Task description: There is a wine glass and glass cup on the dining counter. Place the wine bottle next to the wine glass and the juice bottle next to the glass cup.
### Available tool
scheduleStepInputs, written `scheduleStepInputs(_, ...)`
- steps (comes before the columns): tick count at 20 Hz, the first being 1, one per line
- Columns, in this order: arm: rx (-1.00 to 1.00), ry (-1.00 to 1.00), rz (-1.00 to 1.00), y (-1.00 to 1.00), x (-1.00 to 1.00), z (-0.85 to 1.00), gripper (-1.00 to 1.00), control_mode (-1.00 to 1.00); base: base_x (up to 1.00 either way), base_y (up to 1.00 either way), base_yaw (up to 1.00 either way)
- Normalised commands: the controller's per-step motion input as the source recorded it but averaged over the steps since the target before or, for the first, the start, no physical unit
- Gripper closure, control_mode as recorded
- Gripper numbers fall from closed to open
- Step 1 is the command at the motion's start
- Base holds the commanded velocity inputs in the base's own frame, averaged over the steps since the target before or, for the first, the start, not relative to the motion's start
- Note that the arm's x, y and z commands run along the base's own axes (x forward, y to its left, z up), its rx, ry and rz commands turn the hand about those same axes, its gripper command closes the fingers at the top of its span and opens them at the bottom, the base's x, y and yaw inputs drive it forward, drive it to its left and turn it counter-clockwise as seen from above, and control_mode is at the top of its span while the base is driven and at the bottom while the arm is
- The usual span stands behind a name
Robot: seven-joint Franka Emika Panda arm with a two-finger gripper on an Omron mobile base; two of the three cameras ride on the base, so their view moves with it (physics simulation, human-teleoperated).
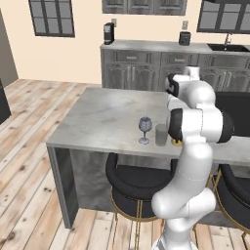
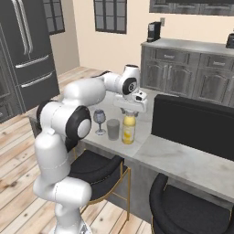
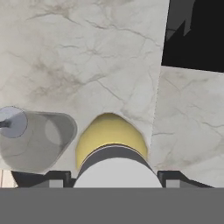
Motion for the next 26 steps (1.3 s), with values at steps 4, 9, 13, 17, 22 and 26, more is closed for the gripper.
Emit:
scheduleStepInputs(4, -0.01, 0.02, 0.00, 0.00, -0.13, -0.23, -1.00, -1.00, 0.00, 0.00, 0.00)
scheduleStepInputs(9, -0.02, 0.00, 0.00, 0.01, -0.10, -0.15, -1.00, -1.00, 0.00, 0.00, 0.00)
scheduleStepInputs(13, 0.00, 0.00, 0.00, 0.01, -0.06, -0.01, -1.00, -1.00, 0.00, 0.00, 0.00)
scheduleStepInputs(17, -0.01, -0.10, 0.00, 0.01, -0.01, 0.11, -1.00, -1.00, 0.00, 0.00, 0.00)
scheduleStepInputs(22, 0.00, -0.10, 0.00, 0.01, -0.04, 0.21, -1.00, -1.00, 0.00, 0.00, 0.00)
scheduleStepInputs(26, 0.00, -0.05, 0.00, 0.06, -0.17, 0.11, -1.00, -1.00, 0.00, 0.00, 0.00)
